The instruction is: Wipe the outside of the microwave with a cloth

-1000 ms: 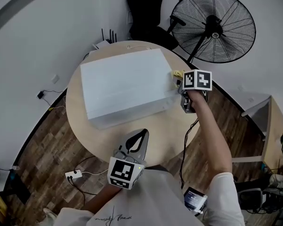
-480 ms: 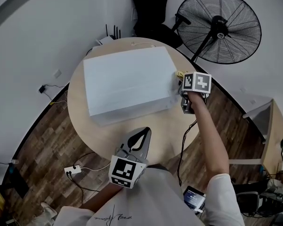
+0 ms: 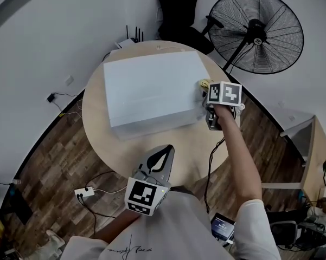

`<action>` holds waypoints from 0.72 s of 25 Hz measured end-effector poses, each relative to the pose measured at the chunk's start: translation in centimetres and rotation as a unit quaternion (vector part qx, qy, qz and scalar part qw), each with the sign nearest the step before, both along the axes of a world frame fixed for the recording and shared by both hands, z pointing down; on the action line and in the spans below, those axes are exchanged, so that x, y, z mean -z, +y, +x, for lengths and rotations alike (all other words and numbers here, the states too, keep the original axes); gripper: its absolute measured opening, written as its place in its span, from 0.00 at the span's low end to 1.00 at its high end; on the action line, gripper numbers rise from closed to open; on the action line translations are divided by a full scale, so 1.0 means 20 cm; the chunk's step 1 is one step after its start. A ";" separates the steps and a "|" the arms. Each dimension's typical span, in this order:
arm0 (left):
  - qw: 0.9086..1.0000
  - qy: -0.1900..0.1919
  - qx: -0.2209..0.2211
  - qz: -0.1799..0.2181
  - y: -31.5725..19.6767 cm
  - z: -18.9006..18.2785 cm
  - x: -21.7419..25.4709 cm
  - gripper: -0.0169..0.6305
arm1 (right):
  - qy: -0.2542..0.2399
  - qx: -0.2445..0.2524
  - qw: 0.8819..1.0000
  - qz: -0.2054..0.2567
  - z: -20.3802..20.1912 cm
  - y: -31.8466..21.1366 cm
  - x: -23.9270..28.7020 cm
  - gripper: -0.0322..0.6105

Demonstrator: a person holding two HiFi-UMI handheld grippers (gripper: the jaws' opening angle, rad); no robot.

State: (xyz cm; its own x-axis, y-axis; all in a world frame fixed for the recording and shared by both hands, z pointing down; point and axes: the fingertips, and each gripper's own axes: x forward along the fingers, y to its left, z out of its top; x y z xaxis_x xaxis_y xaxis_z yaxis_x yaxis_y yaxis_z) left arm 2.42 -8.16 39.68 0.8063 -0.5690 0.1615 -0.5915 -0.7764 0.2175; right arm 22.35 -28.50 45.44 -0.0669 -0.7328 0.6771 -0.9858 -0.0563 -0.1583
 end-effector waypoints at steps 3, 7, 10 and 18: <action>1.000 0.001 0.002 -0.001 0.00 -0.03 -0.01 0.01 | 0.004 0.000 1.000 0.002 -0.04 0.00 0.00 0.25; 1.000 0.006 0.003 0.001 0.01 -0.06 0.00 0.01 | -0.012 0.006 1.000 0.001 -0.11 0.01 -0.01 0.25; 1.000 0.003 0.006 -0.003 0.01 -0.09 -0.03 0.01 | -0.025 0.016 1.000 0.002 -0.19 0.01 -0.01 0.25; 1.000 0.014 0.021 -0.011 0.01 -0.17 -0.04 0.01 | -0.034 0.049 0.998 0.004 -0.40 0.02 0.00 0.25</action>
State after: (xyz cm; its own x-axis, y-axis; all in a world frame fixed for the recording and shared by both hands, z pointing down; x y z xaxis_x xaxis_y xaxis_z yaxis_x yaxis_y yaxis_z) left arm -1.00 -7.87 40.52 0.7857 -0.5994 0.1533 -0.6176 -0.7452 0.2515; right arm 14.39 -28.15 45.41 -0.1840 -0.7261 0.6625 -0.9734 0.0409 -0.2255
